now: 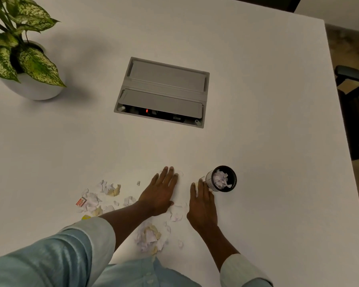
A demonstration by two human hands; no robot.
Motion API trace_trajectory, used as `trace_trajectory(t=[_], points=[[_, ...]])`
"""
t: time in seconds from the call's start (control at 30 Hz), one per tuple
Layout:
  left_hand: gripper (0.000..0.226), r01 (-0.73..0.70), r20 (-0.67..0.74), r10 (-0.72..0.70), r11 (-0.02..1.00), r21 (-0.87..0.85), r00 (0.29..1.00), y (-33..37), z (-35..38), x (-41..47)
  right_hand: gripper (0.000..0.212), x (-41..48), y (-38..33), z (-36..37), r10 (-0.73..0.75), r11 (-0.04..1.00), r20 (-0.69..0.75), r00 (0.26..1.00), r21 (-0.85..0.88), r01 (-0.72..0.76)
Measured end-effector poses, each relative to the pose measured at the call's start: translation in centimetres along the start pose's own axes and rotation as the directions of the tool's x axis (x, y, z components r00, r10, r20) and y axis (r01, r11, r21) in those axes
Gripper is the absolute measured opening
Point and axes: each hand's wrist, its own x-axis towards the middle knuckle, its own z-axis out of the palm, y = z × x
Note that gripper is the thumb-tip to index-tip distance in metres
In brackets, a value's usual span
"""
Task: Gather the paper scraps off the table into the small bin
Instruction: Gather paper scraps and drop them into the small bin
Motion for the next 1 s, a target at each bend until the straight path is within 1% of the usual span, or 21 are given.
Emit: trace_trajectory(t=[0.17,0.27,0.3,0.37,0.47,0.5,0.57,0.67,0.73,0.83,0.93,1.0], points=[[0.094,-0.090,-0.003,0.092,0.986,0.139,0.996,1.1,0.5,-0.1,0.084,-1.9,0.8,0.3,0.022,0.999,0.029,0.999,-0.044,-0.020],[0.077,-0.128,-0.026,0.135,0.976,0.176,0.991,0.9,0.3,-0.4,0.079,-2.4,0.8,0.1,0.057,0.998,0.022,0.998,-0.011,-0.057],[0.075,-0.144,-0.036,0.153,0.972,0.184,0.988,0.8,0.2,-0.6,0.077,-2.6,0.8,0.2,0.062,0.998,0.019,0.998,0.002,-0.062],[0.070,-0.176,-0.040,0.188,0.962,0.210,0.981,0.7,0.0,-1.0,0.072,-2.9,0.8,0.2,0.076,0.997,-0.010,0.997,0.002,-0.076],[0.057,-0.187,-0.051,0.205,0.953,0.238,0.977,0.7,0.0,-1.8,0.071,-3.3,0.7,0.2,0.063,0.998,-0.072,0.995,-0.020,-0.065],[0.054,-0.184,-0.052,0.201,0.955,0.232,0.978,0.7,0.0,-2.1,0.068,-3.5,0.7,0.3,0.051,0.998,-0.097,0.994,-0.023,-0.054],[0.048,-0.186,-0.048,0.202,0.956,0.225,0.978,0.8,0.0,-2.5,0.055,-3.6,0.8,0.3,0.011,1.000,-0.143,0.990,-0.022,-0.015],[0.036,-0.203,-0.069,0.224,0.952,0.230,0.972,1.0,-0.2,-3.5,0.046,-3.7,0.7,0.2,0.012,1.000,-0.151,0.988,0.007,-0.011],[0.029,-0.197,-0.091,0.221,0.955,0.221,0.971,1.0,-0.4,-3.9,0.042,-3.7,0.6,0.3,0.032,0.999,-0.145,0.989,0.018,-0.030],[0.022,-0.181,-0.097,0.197,0.972,0.151,0.976,1.2,-0.3,-4.0,0.028,-3.6,0.7,0.7,0.058,0.995,-0.104,0.993,0.090,-0.049],[0.025,-0.156,-0.122,0.157,0.988,0.015,0.980,1.4,-0.6,-3.5,0.024,-3.4,1.1,0.9,0.091,0.977,-0.122,0.988,0.202,-0.065],[0.026,-0.148,-0.192,0.126,0.983,-0.106,0.973,2.0,-1.5,-2.9,0.023,-3.5,1.0,-0.1,0.157,0.944,-0.185,0.970,0.315,-0.093]])
